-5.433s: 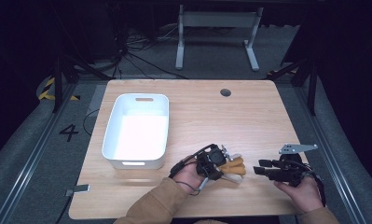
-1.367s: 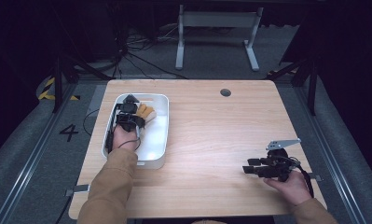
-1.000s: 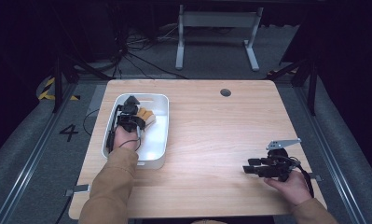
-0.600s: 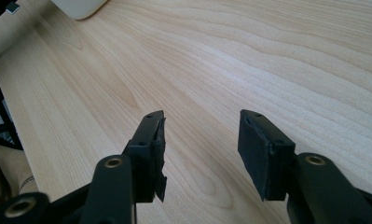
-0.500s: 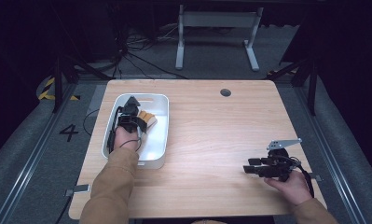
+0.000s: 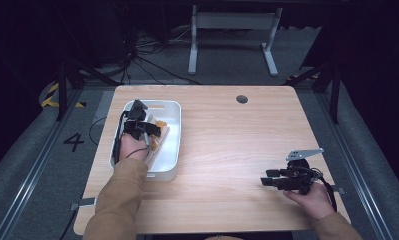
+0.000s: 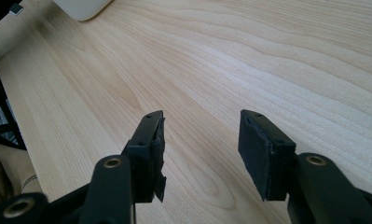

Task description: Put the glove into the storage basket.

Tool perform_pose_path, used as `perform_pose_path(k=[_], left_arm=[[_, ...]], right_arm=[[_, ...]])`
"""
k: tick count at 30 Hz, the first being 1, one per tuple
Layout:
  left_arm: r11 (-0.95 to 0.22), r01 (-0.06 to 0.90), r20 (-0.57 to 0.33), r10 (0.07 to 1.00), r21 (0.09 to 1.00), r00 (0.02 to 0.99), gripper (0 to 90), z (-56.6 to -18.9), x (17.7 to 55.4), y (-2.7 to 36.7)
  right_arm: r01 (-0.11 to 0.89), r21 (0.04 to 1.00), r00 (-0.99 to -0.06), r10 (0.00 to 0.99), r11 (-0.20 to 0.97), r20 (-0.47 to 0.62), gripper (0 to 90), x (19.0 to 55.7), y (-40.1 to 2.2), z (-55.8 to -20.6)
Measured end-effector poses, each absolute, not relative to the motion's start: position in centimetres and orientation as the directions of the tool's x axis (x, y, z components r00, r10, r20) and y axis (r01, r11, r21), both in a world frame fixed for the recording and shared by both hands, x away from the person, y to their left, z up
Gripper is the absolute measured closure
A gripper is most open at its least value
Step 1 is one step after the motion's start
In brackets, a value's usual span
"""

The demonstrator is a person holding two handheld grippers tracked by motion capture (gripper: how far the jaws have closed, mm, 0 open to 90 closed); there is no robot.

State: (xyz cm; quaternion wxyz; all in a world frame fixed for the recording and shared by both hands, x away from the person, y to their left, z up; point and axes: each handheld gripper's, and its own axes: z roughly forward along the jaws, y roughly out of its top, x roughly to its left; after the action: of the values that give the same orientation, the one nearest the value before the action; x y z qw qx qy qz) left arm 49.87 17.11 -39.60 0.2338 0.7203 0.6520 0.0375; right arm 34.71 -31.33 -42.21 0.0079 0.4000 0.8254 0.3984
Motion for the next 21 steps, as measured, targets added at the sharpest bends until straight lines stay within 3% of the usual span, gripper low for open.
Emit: perform_pose_path(k=[8, 21], left_arm=[[-0.056, 0.893, -0.224, 0.959, 0.447, 0.173, 27.2, -37.6, 48.9, 17.5], [-0.114, 0.83, -0.198, 0.945, 0.546, 0.26, 33.9, -34.0, 45.8, 16.9]], right_arm=[[0.652, 0.664, -0.684, 0.661, 0.367, 0.307, 51.4, 34.8, -31.2, -42.2], [0.647, 0.661, -0.697, 0.648, 0.381, 0.308, 51.2, 35.2, -30.4, -42.3]])
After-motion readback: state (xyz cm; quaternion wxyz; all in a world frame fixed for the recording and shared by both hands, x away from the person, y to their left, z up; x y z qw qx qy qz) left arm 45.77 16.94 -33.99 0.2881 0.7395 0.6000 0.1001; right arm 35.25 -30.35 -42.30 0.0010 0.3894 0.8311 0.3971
